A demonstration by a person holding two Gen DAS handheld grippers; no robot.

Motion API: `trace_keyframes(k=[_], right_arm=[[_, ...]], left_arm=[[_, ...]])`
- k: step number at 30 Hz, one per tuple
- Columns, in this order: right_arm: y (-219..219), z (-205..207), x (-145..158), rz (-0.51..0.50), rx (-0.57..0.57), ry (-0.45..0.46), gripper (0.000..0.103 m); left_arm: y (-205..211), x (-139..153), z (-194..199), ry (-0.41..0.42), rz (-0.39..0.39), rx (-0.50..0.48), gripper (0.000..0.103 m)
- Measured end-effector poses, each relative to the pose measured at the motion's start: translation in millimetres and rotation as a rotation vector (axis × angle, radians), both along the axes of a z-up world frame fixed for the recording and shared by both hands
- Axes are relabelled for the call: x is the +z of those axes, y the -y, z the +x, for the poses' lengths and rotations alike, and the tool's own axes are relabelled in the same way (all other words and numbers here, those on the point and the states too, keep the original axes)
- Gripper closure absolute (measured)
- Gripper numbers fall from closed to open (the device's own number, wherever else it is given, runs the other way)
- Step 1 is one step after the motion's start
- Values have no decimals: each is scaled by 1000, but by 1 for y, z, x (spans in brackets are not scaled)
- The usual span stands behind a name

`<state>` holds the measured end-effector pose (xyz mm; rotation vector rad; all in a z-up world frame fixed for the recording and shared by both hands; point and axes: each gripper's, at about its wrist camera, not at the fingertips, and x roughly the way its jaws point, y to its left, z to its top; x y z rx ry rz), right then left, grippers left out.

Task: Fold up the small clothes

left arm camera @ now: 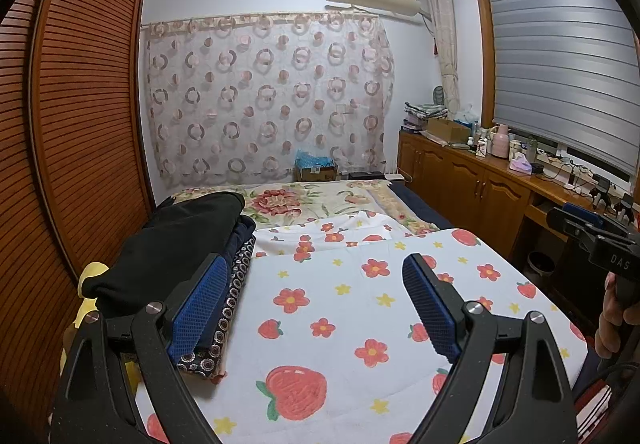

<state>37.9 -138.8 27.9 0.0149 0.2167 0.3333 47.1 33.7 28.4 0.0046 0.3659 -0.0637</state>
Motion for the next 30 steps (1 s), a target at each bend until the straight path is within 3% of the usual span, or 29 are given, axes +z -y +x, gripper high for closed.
trace_keyframes(k=[30], right_arm=[[7, 3, -2, -1, 9, 2, 31]], left_arm=[[-1, 0, -1, 2, 0, 0, 13]])
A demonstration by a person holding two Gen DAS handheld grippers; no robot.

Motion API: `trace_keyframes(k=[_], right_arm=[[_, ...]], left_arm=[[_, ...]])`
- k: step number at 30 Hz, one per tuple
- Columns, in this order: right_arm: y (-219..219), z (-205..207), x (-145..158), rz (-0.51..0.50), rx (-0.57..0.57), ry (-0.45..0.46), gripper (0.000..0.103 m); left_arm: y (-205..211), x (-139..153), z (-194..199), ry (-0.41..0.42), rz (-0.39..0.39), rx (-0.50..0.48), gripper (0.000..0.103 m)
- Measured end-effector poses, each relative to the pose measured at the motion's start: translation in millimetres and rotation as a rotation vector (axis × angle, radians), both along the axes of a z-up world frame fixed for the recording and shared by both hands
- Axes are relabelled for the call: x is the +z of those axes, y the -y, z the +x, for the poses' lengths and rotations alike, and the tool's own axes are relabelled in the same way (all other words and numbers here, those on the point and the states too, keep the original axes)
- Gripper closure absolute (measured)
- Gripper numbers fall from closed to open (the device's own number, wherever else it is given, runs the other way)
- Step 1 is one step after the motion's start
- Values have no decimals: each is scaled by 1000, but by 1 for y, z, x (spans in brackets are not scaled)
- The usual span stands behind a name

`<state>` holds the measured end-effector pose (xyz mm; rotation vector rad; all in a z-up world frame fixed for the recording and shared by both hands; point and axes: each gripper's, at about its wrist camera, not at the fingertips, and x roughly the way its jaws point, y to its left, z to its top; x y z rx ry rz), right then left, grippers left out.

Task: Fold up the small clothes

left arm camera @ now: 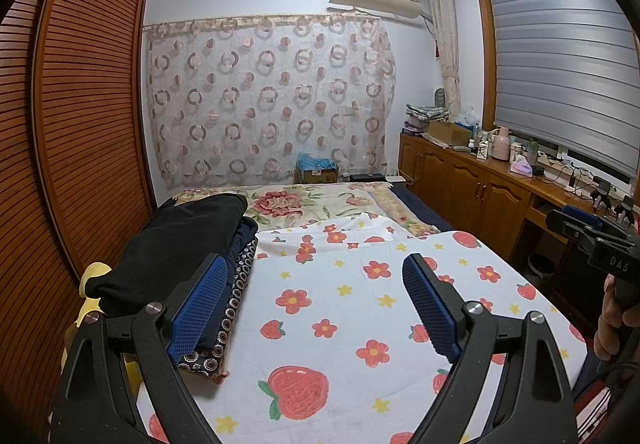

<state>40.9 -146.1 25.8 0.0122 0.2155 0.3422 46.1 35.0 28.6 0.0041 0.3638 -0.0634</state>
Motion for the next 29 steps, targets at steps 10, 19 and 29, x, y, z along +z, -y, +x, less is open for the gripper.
trace_keyframes(k=[10, 19, 29], right_arm=[[2, 0, 0, -2, 1, 2, 31], [3, 1, 0, -2, 3, 2, 31], [6, 2, 1, -1, 5, 4, 31]], left_arm=[[0, -1, 0, 2, -2, 0, 13], [-1, -1, 0, 3, -3, 0, 13], [-1, -3, 0, 2, -3, 0, 13]])
